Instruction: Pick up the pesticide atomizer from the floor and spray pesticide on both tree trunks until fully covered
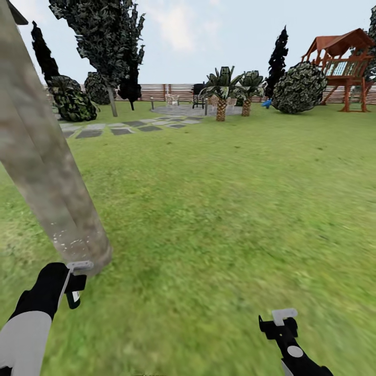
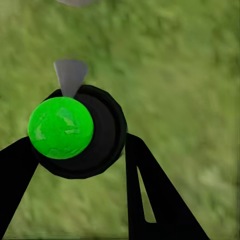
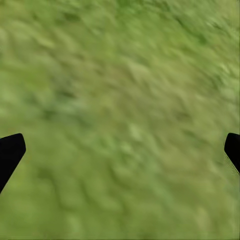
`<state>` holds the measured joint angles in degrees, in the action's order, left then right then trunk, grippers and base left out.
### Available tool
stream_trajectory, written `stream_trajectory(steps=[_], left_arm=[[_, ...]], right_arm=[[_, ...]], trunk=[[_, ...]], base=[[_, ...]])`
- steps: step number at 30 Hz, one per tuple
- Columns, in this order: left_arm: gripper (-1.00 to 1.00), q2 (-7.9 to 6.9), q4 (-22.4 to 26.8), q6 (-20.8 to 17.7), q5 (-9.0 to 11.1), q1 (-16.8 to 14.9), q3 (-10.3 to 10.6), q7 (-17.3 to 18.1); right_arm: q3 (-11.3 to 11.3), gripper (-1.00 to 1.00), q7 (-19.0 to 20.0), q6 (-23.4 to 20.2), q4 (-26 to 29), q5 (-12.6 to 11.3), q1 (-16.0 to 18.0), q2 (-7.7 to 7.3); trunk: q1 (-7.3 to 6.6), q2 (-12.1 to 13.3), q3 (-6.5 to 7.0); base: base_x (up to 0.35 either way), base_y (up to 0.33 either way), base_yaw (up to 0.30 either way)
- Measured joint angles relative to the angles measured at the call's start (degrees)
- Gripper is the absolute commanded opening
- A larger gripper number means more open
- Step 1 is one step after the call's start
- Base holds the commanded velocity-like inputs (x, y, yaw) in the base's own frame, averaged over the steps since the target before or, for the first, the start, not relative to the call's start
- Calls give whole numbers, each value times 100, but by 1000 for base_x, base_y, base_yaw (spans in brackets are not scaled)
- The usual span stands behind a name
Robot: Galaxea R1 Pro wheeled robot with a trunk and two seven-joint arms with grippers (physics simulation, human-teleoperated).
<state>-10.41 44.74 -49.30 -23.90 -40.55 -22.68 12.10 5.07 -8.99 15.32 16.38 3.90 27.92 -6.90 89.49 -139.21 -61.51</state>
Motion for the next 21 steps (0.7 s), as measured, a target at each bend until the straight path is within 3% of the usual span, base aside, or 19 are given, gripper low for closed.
stream_trajectory(steps=[6, 15, 21], left_arm=[[-100, 0, 27, 0, 7, 0, -9, 6], [-100, 0, 28, -1, 10, 0, -1, 6], [-100, 3, -11, -8, 10, -1, 6, 17]], right_arm=[[0, 100, 0, 0, 0, 0, 0, 0], [0, 100, 0, 0, 0, 0, 0, 0], [0, 100, 6, -1, -8, 0, -2, 0]], trunk=[[-1, 0, 0], [-2, 0, 0], [0, 0, 0]], base=[[46, -273, 275], [170, -245, 276], [120, -99, 276]])
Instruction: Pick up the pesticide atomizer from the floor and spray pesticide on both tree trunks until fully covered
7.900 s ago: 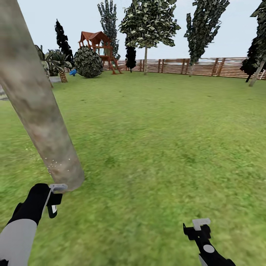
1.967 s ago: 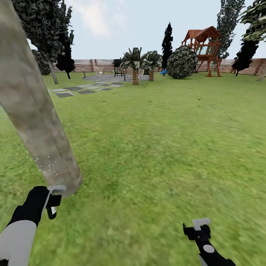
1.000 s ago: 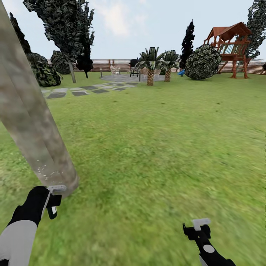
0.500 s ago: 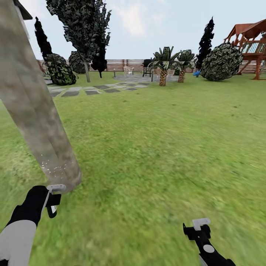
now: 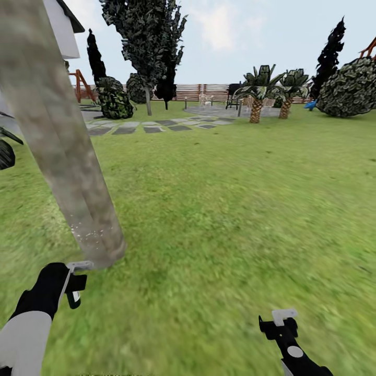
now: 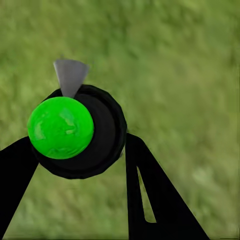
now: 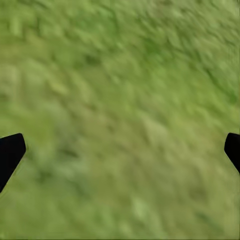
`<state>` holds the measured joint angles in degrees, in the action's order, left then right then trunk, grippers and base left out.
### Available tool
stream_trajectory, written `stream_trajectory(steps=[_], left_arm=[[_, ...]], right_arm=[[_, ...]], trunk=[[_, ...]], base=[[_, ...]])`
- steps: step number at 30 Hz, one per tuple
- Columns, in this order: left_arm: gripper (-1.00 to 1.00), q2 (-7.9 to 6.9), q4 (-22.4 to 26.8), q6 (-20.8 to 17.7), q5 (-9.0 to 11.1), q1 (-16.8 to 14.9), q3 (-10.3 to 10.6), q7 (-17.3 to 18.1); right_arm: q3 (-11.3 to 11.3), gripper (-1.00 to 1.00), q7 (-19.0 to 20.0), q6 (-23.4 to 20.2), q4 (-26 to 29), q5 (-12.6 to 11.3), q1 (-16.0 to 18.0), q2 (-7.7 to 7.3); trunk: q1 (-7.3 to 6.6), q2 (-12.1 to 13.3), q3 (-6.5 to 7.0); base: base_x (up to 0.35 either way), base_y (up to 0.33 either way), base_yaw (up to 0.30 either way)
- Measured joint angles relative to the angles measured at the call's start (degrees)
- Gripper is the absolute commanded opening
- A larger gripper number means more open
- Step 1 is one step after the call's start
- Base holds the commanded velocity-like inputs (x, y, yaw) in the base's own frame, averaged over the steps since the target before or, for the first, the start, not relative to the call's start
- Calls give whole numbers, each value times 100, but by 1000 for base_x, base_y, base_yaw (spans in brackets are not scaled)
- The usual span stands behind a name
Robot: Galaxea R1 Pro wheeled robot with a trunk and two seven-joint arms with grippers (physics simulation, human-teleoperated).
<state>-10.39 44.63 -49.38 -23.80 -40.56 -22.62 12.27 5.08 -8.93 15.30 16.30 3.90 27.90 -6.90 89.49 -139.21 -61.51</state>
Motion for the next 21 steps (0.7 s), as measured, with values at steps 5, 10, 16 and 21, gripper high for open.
stream_trajectory(steps=[5, 10, 16, 21], left_arm=[[-100, -32, 33, -11, -1, -5, -9, 18], [-100, 20, 40, -75, 13, -73, 25, 44], [-100, 169, 40, -179, 30, -248, 52, 50], [-100, 242, 53, -389, 11, -543, 95, 54]], right_arm=[[8, 100, 3, -2, 0, 0, 1, 0], [9, 100, 3, -8, -1, 0, -1, 2], [8, 100, -4, -1, -4, 0, 0, 0], [1, 100, -6, 0, -2, 1, 0, -8]], trunk=[[0, 0, 0], [0, 0, 0], [0, 0, 0], [0, 0, 0]], base=[[3, -2, 276], [0, 0, 274], [0, 0, 64], [9, 0, 1]])
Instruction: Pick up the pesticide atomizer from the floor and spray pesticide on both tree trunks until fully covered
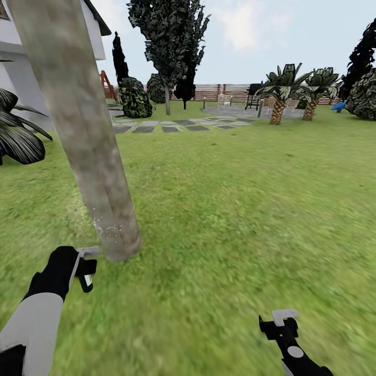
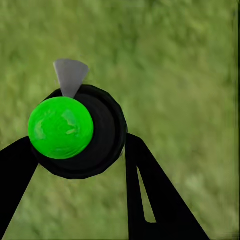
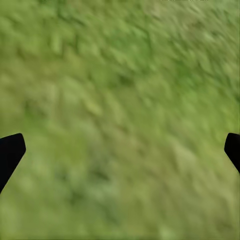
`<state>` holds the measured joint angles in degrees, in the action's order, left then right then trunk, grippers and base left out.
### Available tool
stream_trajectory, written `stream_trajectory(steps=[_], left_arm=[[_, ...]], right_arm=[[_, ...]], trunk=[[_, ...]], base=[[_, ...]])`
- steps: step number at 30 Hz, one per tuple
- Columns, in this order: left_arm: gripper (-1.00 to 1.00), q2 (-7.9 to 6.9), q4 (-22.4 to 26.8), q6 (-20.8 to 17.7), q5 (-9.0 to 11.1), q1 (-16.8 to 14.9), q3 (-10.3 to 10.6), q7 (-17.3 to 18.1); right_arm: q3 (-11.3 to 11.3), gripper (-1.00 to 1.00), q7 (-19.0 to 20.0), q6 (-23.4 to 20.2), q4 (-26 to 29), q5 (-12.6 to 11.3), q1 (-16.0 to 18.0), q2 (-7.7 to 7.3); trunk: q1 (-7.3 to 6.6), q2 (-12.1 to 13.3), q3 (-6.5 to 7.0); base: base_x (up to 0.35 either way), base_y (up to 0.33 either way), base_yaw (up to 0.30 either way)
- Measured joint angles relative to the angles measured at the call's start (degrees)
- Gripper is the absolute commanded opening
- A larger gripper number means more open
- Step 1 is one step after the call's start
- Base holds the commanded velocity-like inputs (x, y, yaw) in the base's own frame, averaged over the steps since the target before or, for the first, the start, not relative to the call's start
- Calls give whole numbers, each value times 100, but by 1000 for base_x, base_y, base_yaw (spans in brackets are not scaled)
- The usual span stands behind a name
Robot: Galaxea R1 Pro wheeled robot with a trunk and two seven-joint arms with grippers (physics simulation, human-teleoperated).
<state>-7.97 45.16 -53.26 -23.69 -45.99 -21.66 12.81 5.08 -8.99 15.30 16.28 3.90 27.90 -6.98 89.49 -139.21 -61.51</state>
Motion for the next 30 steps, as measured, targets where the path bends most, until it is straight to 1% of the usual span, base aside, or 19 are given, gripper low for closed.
stream_trajectory(steps=[4, 9, 12, 16, 20, 21, 25, 30], left_arm=[[-100, 7, 215, -20, -16, -14, 66, 2], [-100, -2, 249, -35, -17, -15, 70, 0], [-100, 2, 250, -41, -20, -13, 70, -3], [-100, -10, 257, -43, -31, -10, 71, -3], [-100, -15, 274, -97, -24, -17, 75, -2], [-100, -11, 343, -117, -24, -18, 72, -2], [-100, 5, 577, -291, -17, -18, 72, -2], [-100, 10, 628, -346, -20, -18, 76, -2]], right_arm=[[0, 100, 0, 0, 2, 0, -4, -1], [-1, 100, 0, 0, 11, 0, 0, -1], [-1, 100, 0, 1, 12, 0, 0, -1], [-1, 100, 0, 1, 11, 0, 0, -1], [-1, 100, 0, 1, 10, 0, 1, -1], [-1, 100, 0, 2, 10, 0, 2, -1], [-1, 100, 0, 1, 10, 0, 0, -1], [-1, 100, 0, 1, 10, 0, 2, -1]], trunk=[[-3, 0, 0], [-3, 0, 0], [-2, 0, 0], [-1, 0, 0], [0, 0, 0], [-1, 0, 0], [-2, 0, 0], [-3, 0, 0]], base=[[233, -45, 0], [296, -102, 0], [200, -206, 11], [73, -264, 92], [18, -274, 198], [108, -262, 261], [215, -201, 273], [244, -175, 226]])
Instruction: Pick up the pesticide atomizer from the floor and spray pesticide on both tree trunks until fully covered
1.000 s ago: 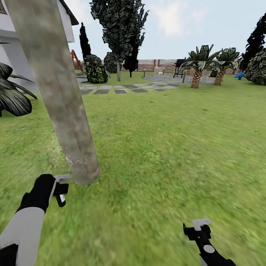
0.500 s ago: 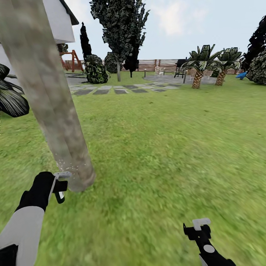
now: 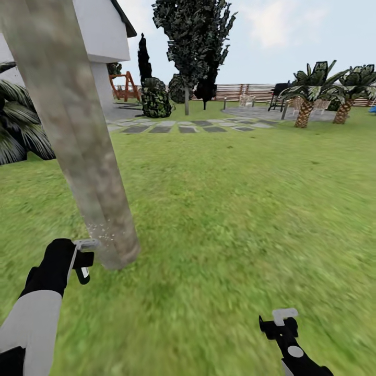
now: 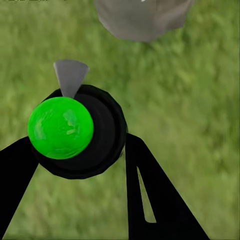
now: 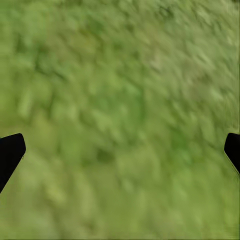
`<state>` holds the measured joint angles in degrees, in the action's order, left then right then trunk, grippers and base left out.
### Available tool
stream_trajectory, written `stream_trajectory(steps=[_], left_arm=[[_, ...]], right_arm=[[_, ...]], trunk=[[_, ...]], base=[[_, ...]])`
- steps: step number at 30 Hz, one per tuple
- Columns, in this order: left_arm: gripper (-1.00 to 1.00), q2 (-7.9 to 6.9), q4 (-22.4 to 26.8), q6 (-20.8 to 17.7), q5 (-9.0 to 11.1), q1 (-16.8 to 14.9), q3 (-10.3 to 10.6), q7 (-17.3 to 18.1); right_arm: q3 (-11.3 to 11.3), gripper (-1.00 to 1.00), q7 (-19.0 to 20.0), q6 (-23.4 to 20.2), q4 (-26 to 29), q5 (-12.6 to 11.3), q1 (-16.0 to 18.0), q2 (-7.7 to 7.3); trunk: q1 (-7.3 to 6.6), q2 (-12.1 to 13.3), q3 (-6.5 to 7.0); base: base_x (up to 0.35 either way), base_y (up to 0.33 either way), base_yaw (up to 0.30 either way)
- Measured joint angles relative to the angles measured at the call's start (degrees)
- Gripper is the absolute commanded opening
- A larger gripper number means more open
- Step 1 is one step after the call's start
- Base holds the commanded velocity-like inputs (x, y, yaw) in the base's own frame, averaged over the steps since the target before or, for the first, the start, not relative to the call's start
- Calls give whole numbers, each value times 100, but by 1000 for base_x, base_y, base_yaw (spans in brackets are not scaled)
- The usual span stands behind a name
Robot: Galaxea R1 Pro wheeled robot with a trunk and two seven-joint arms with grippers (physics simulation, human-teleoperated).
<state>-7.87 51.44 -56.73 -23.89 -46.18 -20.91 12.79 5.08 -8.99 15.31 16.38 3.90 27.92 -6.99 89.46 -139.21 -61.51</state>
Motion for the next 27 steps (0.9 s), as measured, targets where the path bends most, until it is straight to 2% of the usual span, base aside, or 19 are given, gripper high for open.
stream_trajectory(steps=[5, 18, 27], left_arm=[[-100, 8, -1, -4, 3, -1, 128, -2], [-100, -24, -1, -4, 0, -1, 144, -2], [-100, -25, 2, -6, 0, 0, 142, -1]], right_arm=[[-1, 100, 2, 0, 2, 0, -2, -1], [-1, 100, 2, 0, 2, 0, -1, -1], [0, 100, 1, 0, 0, 0, 0, 0]], trunk=[[2, 0, 0], [3, 0, 0], [1, 0, 0]], base=[[139, -234, 20], [5, -275, 8], [131, -261, 236]])
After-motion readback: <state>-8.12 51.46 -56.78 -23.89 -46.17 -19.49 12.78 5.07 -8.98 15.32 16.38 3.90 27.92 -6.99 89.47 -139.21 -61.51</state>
